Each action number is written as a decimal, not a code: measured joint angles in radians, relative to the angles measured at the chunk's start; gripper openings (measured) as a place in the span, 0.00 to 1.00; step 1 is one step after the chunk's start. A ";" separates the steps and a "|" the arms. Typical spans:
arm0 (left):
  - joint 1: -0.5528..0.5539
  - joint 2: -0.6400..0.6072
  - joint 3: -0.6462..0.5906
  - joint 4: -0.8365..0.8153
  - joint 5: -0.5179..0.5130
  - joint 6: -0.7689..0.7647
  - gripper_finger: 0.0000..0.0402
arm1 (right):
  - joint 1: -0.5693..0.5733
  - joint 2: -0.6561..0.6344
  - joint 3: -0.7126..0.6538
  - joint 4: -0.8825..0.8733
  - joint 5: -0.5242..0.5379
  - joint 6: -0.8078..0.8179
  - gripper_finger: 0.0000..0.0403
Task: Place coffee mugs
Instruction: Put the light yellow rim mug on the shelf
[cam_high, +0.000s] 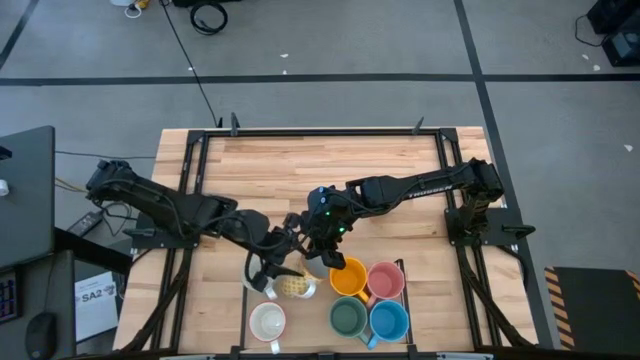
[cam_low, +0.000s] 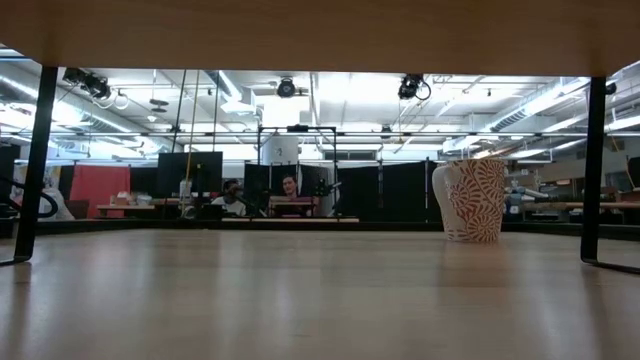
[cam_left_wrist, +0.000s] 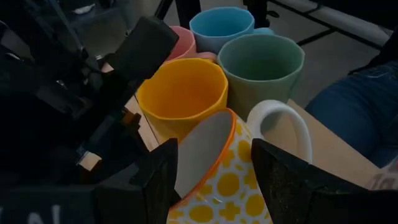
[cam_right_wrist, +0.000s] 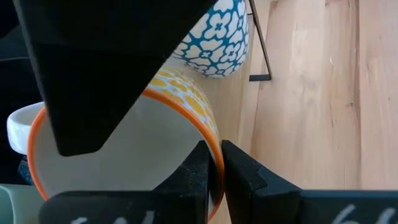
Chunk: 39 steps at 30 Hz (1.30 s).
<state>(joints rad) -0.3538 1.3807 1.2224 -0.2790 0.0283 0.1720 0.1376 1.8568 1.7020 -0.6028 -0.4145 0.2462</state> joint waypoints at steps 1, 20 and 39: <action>0.000 0.000 0.000 -0.002 -0.001 0.000 0.53 | 0.000 0.000 0.000 0.000 0.000 0.000 0.09; 0.001 0.000 0.001 -0.061 0.068 0.001 0.53 | -0.002 0.001 0.000 0.000 0.002 0.045 0.09; -0.003 0.000 0.001 -0.090 0.111 0.053 0.53 | -0.002 0.001 0.000 0.000 0.001 0.077 0.09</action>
<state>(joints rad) -0.3571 1.3808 1.2230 -0.3695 0.1393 0.2249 0.1352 1.8580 1.7016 -0.6023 -0.4132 0.3233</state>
